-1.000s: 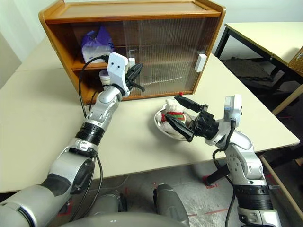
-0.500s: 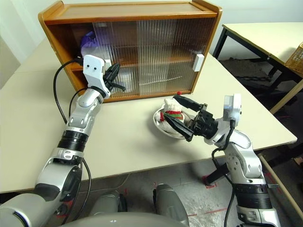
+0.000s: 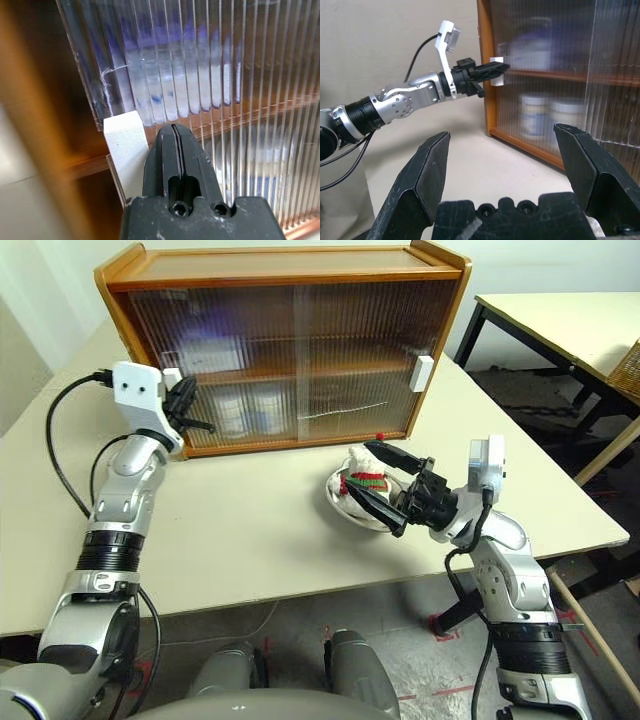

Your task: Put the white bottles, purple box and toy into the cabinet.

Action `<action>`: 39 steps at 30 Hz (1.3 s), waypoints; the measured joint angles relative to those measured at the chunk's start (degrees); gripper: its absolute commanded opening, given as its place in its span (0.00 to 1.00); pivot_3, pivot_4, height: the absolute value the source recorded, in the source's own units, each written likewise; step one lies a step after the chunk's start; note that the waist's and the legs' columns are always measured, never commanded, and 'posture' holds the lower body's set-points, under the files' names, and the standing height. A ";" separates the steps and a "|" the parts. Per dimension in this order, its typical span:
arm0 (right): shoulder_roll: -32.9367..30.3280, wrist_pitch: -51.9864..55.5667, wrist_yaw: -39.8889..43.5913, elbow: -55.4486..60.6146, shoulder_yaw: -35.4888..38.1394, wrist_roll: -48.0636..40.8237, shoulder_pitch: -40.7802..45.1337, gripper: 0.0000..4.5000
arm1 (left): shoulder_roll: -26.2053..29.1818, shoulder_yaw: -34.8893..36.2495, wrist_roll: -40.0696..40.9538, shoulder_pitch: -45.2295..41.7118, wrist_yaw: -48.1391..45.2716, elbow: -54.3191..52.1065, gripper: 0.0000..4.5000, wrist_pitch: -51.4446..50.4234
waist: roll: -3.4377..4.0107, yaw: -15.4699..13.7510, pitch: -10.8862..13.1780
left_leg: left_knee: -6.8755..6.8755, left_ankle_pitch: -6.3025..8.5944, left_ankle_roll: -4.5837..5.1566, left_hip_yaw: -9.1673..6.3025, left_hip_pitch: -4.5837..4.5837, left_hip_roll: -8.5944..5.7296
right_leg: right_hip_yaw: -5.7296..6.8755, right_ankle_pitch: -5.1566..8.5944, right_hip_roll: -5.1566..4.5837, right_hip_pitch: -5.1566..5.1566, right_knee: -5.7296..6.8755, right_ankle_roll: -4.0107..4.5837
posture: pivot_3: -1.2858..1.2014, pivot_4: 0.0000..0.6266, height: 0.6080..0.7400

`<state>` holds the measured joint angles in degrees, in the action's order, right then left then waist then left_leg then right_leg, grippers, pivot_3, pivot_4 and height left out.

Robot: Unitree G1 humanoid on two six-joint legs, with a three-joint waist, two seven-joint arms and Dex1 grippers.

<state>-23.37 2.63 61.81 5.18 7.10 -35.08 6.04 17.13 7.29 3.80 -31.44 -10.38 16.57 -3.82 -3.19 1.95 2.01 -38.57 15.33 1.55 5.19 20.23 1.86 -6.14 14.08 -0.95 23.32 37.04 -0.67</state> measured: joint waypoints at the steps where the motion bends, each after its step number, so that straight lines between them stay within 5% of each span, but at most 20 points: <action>1: 0.00 0.00 0.11 -0.13 -0.02 0.00 0.04 1.00 | 0.17 0.38 0.16 0.44 0.08 -0.43 0.01 -0.05 | 0.00 -0.07 0.00 | 0.16 0.00 0.00 0.01 -0.01 -0.01 | 0.02 -0.01 -0.02 -0.01 -0.13 -0.01 | 0.57 0.00 1.00; 10: 0.00 0.00 0.93 -0.97 -0.10 0.00 0.54 1.00 | 0.36 0.87 1.71 1.73 -0.18 -2.78 0.01 -0.56 | -0.01 -0.11 0.01 | 0.61 -0.01 0.00 0.00 -0.03 0.02 | 0.11 -0.19 0.01 0.00 -0.18 -0.04 | 0.57 0.00 1.00; 13: 0.00 0.00 0.92 -1.08 -0.07 0.00 0.66 1.00 | -0.23 1.70 4.88 1.73 -2.85 -2.77 0.14 -0.60 | -0.01 -0.29 0.01 | 0.60 -0.01 0.00 0.00 -0.03 0.03 | 0.16 -0.20 0.00 0.08 -0.20 -0.02 | 0.57 0.00 1.00; 17: -0.50 0.02 0.76 -1.60 0.31 0.00 1.11 1.00 | -0.62 1.59 9.42 3.74 -8.88 -4.59 0.48 -1.55 | 0.01 -0.57 0.01 | 0.58 -0.01 0.00 0.06 0.00 -0.01 | 0.08 -0.19 -0.04 0.07 -0.28 0.01 | 0.57 0.00 1.00; 20: -1.14 0.29 -0.03 -2.99 1.87 -0.32 1.47 0.86 | -0.11 0.93 12.97 8.38 -16.00 -7.22 0.74 -1.94 | 0.01 -0.76 0.01 | 0.55 -0.01 0.00 0.11 0.06 -0.01 | 0.06 -0.18 -0.07 0.09 -0.32 0.01 | 0.57 0.00 1.00; 23: -2.10 0.61 -1.18 -3.74 4.58 -1.19 2.09 0.62 | 1.94 0.48 16.42 12.30 -23.38 -10.76 1.00 -2.29 | 0.00 -1.31 0.01 | 0.56 0.00 -0.02 0.11 0.16 0.01 | 0.08 0.05 -0.08 0.15 -0.36 -0.14 | 0.57 0.00 1.00; 30: -3.21 0.73 -2.90 -7.45 8.34 -2.00 5.11 0.01 | 8.97 0.64 19.70 20.93 -36.22 -14.28 1.00 -1.24 | 0.12 -1.64 -0.05 | 0.68 0.49 0.30 0.06 0.31 0.02 | 0.12 0.31 -0.23 0.17 -0.60 -0.02 | 0.57 0.00 1.00; 39: -6.54 -0.28 -9.50 -17.02 13.58 0.87 11.21 0.01 | 10.02 2.96 25.26 28.11 -44.77 -16.36 1.00 1.25 | 0.16 -2.94 -0.04 | 0.69 0.63 0.41 0.09 0.47 -0.07 | 0.47 0.32 -1.00 0.20 -0.89 -0.01 | 0.57 0.00 1.00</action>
<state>-29.91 2.35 52.31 -11.85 20.68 -34.21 17.26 27.16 10.26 29.06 -3.33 -55.15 0.21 -2.57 -3.02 -0.99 1.97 -37.88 15.96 1.97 5.27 20.70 1.79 -5.67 14.40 -1.96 23.52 36.14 -0.68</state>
